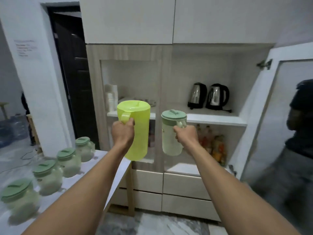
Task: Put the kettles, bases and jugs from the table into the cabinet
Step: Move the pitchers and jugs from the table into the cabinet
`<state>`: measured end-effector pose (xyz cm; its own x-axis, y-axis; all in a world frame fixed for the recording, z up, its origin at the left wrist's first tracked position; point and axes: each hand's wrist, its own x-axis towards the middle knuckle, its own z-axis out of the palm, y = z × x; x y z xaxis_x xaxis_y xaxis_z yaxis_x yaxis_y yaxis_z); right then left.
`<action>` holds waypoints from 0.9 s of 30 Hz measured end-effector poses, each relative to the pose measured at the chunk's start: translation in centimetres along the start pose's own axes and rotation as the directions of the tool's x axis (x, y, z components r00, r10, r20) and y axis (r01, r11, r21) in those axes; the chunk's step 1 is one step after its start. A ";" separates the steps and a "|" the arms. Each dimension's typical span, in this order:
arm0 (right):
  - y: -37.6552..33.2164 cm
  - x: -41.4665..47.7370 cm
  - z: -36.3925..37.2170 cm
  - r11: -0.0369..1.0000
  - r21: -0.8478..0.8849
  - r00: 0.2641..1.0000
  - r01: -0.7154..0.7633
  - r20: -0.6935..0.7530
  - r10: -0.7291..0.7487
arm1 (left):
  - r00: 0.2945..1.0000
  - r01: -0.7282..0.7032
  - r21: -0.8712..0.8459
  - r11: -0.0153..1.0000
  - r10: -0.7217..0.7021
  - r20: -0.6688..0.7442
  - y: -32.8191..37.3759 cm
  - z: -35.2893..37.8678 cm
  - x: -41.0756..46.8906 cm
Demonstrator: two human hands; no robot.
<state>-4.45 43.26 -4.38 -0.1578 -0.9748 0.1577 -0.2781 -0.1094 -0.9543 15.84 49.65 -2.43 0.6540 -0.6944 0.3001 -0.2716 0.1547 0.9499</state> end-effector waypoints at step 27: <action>6.2 25.4 -21.6 0.998 -0.016 0.991 -0.060 -0.119 0.058 | 0.966 -0.043 -0.146 0.988 0.079 0.247 5.8 36.3 1.7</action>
<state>-30.65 22.00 -0.80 -0.2855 -0.9493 0.1316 -0.2838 -0.0474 -0.9577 -10.28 23.88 0.37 0.4359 -0.8321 0.3430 -0.1932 0.2857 0.9386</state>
